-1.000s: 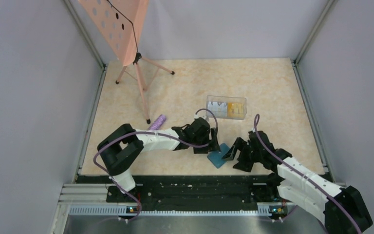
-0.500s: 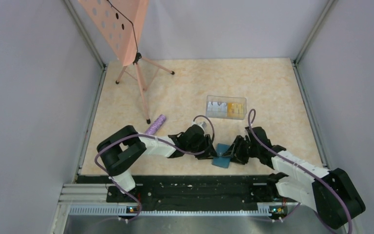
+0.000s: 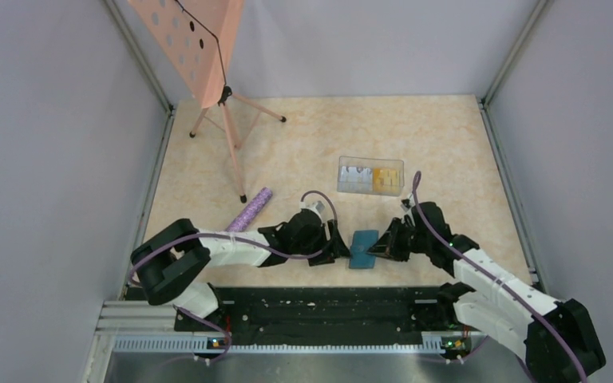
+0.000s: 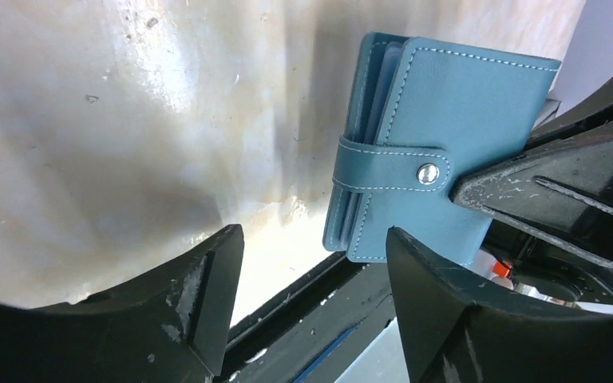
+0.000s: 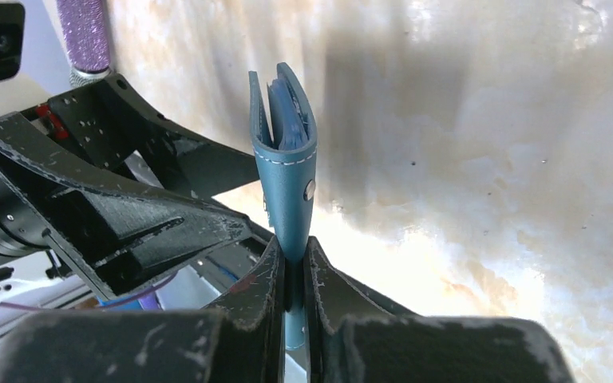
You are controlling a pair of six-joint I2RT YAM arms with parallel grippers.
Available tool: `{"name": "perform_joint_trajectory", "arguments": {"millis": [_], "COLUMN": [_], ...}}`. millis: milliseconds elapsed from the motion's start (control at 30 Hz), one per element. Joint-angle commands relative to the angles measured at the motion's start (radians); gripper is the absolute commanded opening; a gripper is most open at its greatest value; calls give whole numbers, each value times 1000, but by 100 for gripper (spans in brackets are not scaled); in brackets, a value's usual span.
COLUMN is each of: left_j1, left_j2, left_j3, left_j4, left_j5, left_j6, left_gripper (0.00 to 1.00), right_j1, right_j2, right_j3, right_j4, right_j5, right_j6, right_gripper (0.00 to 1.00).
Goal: Put the credit cards into the card holder
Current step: Open the card holder at the center of the board.
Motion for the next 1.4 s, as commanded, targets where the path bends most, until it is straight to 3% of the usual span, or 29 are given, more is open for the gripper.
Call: {"name": "perform_joint_trajectory", "arguments": {"millis": [0, 267, 600, 733, 900, 1067, 1367], "left_j1": [-6, -109, -195, -210, -213, -209, -169], "left_j2": [-129, -146, 64, 122, 149, 166, 133], "left_j3": [9, 265, 491, 547, 550, 545, 441], "left_j4": [-105, -510, -668, -743, -792, -867, -883], "left_j5": [-59, -265, -327, -356, -383, -426, -422], "left_j6": [61, 148, 161, 149, 123, 99, 79], "left_gripper": [73, 73, 65, 57, 51, 36, 28], "right_j1": [-7, 84, 206, 211, 211, 210, 211], "right_j2": [-31, -22, -9, -14, -30, -40, -50], "right_j3": [109, 192, 230, 234, 233, 238, 259], "right_j4": [-119, -228, -243, -248, -250, -261, -285], "right_j5": [-26, 47, 120, 117, 113, 110, 112], "right_j6": [-79, -70, -4, -1, 2, 2, -8], "right_gripper": [0, 0, 0, 0, 0, 0, 0]}}
